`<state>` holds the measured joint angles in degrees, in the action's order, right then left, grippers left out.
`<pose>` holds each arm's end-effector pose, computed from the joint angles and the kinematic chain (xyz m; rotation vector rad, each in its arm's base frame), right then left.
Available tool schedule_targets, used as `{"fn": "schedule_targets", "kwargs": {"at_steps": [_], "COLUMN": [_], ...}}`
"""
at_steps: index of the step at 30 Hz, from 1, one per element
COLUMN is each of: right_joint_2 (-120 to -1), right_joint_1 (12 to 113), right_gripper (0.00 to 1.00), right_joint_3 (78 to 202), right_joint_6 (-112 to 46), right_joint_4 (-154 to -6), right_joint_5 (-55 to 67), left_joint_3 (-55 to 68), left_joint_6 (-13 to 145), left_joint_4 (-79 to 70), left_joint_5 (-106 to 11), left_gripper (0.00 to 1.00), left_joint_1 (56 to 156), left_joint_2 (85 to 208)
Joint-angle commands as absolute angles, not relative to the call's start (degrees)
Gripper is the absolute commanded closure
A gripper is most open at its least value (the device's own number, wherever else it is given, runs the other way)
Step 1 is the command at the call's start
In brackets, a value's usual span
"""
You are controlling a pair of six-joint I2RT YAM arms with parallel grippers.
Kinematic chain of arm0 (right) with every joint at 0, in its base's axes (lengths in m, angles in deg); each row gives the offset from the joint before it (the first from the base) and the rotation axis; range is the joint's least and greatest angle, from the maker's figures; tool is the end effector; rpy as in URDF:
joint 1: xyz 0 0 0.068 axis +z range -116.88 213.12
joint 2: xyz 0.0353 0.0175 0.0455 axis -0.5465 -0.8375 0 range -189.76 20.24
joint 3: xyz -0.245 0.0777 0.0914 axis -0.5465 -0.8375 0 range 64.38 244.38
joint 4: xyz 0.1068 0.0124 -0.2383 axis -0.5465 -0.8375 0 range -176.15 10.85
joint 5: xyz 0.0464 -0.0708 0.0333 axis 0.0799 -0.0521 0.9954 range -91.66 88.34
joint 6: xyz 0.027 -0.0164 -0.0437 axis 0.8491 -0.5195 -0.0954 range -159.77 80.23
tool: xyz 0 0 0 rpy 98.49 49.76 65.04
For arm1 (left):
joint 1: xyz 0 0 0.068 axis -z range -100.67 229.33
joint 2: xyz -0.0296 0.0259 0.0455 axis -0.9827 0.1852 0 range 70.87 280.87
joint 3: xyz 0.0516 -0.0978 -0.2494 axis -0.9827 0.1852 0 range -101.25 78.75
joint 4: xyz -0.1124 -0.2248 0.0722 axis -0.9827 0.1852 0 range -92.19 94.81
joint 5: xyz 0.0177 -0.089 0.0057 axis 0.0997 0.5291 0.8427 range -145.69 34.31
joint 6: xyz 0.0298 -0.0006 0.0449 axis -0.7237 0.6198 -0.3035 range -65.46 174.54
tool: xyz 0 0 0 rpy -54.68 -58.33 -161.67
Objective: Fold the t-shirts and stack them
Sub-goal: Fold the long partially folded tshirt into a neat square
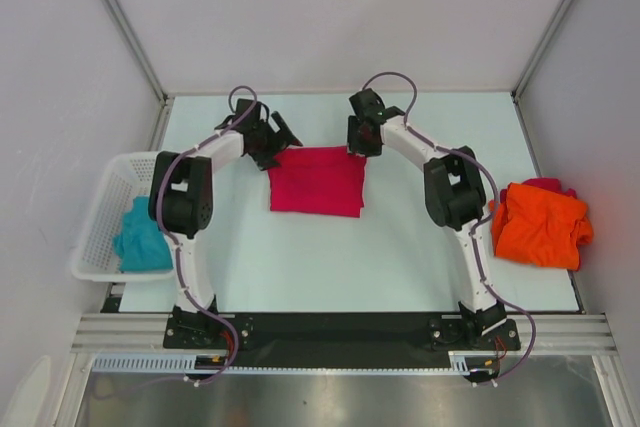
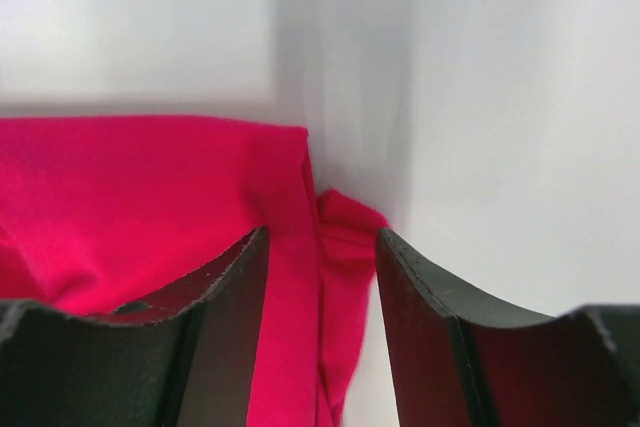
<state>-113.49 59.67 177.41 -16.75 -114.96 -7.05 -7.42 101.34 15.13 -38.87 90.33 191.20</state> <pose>0.4608 0.2264 0.1824 -0.0425 2.5645 0.2138 0.4467 -0.0974 0.1688 -0.6673 2.5003 -0.7709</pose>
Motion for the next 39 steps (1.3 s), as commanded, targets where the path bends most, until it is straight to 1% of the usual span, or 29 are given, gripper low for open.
{"fn": "schedule_targets", "kwargs": {"at_steps": [1,2,4,5,6,7,8,9,10,11,12,13,14,16,23,26,28,29,32,37,39], "right_joint_2": [-103.6,-100.7,-96.9,-93.0,-90.5,-88.4,-86.6,-83.3,-82.0,-80.4,-77.6,-75.8,-74.4,-70.9,-67.9,-67.3,-67.2,-67.6,-69.6,-74.8,-77.3], "right_joint_1": [61.2,61.8,63.4,64.1,65.9,66.8,67.7,69.0,69.6,70.0,70.4,72.1,73.3,76.8,83.9,85.4,85.9,86.0,86.6,86.4,85.8], "right_gripper": [0.48,0.47,0.46,0.46,0.44,0.41,0.36,0.36,0.35,0.36,0.36,0.36,0.36,0.36,0.36,0.36,0.36,0.36,0.36,0.35,0.35], "right_joint_3": [176.5,175.6,170.0,167.6,164.3,158.0,154.4,151.2,144.2,140.8,137.7,134.1,129.6,126.8,126.2,125.9,125.6,125.6,127.4,134.9,138.4], "right_joint_6": [-16.9,-16.8,-15.7,-15.2,-14.6,-13.3,-12.4,-11.0,-7.4,-5.4,-3.1,-1.3,1.5,3.1,5.9,7.0,7.3,7.2,6.4,3.8,3.1], "right_joint_4": [-118.8,-119.1,-118.9,-118.3,-117.4,-115.0,-113.7,-111.0,-109.1,-106.9,-102.1,-99.9,-98.2,-95.7,-98.0,-97.7,-97.2,-96.8,-97.2,-103.0,-104.9], "right_joint_5": [-12.1,-12.9,-14.6,-14.8,-14.9,-14.9,-14.5,-12.6,-10.7,-6.2,-4.3,-3.3,-3.4,-4.5,-9.0,-10.6,-11.2,-11.9,-13.9,-17.7,-18.9], "left_joint_3": [-0.7,1.5,6.5,7.6,8.8,11.0,12.0,12.7,14.8,16.9,19.5,23.8,25.4,28.3,33.2,32.1,29.1,27.9,24.2,20.0,17.9], "left_joint_6": [99.2,99.2,98.4,97.6,96.0,95.5,95.4,96.5,97.5,98.6,100.7,101.1,101.2,100.7,97.3,93.4,90.7,88.2,85.0,84.3,82.3], "left_joint_4": [13.7,12.7,10.6,10.6,11.5,12.2,12.8,15.5,15.9,15.0,11.2,10.0,9.6,9.4,11.6,17.5,20.9,23.6,25.8,25.1,25.3], "left_joint_5": [-48.3,-49.9,-53.1,-53.7,-53.7,-52.7,-50.7,-46.8,-39.0,-35.4,-33.6,-34.2,-34.9,-35.0,-29.5,-31.9,-34.5,-35.0,-35.4,-26.5,-26.6], "left_gripper": [0.04,0.04,0.04,0.04,0.04,0.04,0.0,0.01,0.01,0.01,0.01,0.01,0.01,0.0,0.0,0.0,0.0,0.0,0.0,0.0,0.0], "left_joint_1": [89.4,89.8,90.4,91.0,91.3,91.4,90.8,90.2,89.1,89.2,89.3,90.2,90.6,90.8,90.8,90.8,90.8,90.8,90.8,90.8,91.0], "left_joint_2": [175.8,169.2,163.2,159.0,157.7,157.0,157.9,159.2,160.2,159.9,158.6,156.8,153.0,149.9,138.6,134.1,131.9,131.5,131.4,136.8,138.5]}}
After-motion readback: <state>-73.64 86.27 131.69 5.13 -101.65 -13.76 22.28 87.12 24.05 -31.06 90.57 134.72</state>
